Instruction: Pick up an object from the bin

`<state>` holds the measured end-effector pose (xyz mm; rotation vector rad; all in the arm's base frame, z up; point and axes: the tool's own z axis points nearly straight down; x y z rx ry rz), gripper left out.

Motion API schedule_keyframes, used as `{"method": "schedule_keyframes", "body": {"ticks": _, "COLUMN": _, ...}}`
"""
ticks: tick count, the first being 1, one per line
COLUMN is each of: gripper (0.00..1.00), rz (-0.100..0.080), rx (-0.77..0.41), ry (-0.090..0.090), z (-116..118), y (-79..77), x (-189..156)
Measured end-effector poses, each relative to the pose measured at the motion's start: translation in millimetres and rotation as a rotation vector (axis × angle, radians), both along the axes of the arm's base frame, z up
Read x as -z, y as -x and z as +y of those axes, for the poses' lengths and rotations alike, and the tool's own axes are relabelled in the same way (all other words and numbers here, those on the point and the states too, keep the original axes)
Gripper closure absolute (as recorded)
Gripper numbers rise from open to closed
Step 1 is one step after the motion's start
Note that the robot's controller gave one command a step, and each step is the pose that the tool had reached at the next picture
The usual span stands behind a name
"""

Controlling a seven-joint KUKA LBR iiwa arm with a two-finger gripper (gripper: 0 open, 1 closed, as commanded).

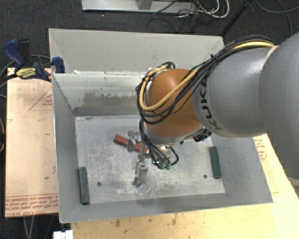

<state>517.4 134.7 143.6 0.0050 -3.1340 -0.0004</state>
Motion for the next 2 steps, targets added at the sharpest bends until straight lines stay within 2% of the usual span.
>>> {"method": "schedule_keyframes", "body": {"ticks": 1, "gripper": 0.0, "rz": -0.01, "rx": 0.129, "ry": 0.0, "z": -38.0, "y": -57.9, "x": 76.8}}
{"method": "schedule_keyframes", "body": {"ticks": 2, "gripper": 0.0, "rz": -0.011, "rx": 0.129, "ry": -0.002, "z": -36.8, "y": -58.8, "x": 75.8}}
